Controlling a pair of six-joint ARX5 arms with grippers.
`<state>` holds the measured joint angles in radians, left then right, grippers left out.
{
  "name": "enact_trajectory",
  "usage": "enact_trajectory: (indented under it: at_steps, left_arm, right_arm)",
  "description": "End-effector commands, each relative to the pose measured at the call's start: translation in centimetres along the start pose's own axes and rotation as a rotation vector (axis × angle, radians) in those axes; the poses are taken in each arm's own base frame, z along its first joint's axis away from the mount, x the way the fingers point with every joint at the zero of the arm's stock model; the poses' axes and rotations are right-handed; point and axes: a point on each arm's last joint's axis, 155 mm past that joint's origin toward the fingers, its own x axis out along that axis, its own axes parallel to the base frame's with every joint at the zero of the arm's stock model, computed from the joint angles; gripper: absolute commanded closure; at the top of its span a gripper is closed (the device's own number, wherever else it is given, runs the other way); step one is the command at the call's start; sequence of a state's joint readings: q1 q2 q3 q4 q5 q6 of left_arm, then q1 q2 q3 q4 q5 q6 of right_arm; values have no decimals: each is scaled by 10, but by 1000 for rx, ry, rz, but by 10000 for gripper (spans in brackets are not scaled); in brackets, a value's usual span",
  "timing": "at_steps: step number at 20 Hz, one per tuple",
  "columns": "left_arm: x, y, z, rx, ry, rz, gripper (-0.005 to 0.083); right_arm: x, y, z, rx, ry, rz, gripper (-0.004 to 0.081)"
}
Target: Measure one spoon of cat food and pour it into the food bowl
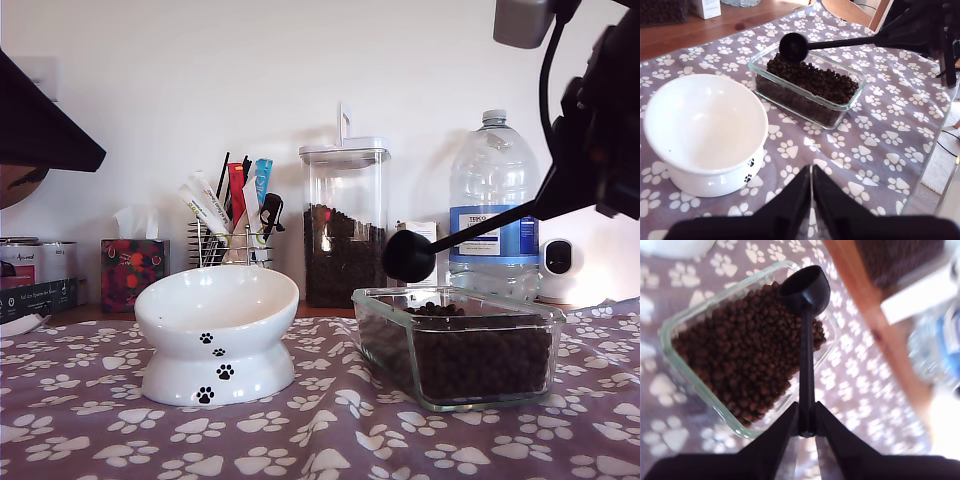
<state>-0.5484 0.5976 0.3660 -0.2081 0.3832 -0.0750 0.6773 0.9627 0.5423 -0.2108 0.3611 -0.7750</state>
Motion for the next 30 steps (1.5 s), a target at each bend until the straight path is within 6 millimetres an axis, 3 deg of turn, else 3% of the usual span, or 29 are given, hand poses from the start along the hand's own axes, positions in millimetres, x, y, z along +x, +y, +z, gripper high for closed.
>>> enact_trajectory:
  at_steps: [1, 7, 12, 15, 19, 23, 30]
  left_arm:
    - [1, 0, -8, -9, 16, -5, 793]
    - [1, -7, -9, -12, 21, -42, 793]
    - [1, -11, -10, -14, 25, -60, 793]
    - [1, -12, -10, -14, 26, -67, 793]
    - [1, -13, -10, -14, 28, -75, 793]
    - [1, -13, -10, -14, 27, -75, 793]
    - [1, -15, -10, -14, 28, -83, 793]
  right_arm:
    - [1, 2, -4, -154, 35, -1, 783]
    - [9, -7, -31, -494, 219, -50, 783]
    - [7, -24, -25, -657, 265, -118, 783]
    - [8, -12, -22, -693, 245, -79, 783]
    - [12, 24, -26, -786, 226, 53, 783]
    - [13, 44, -12, -742, 156, 87, 783]
    - [11, 38, 0, -415, 141, 45, 783]
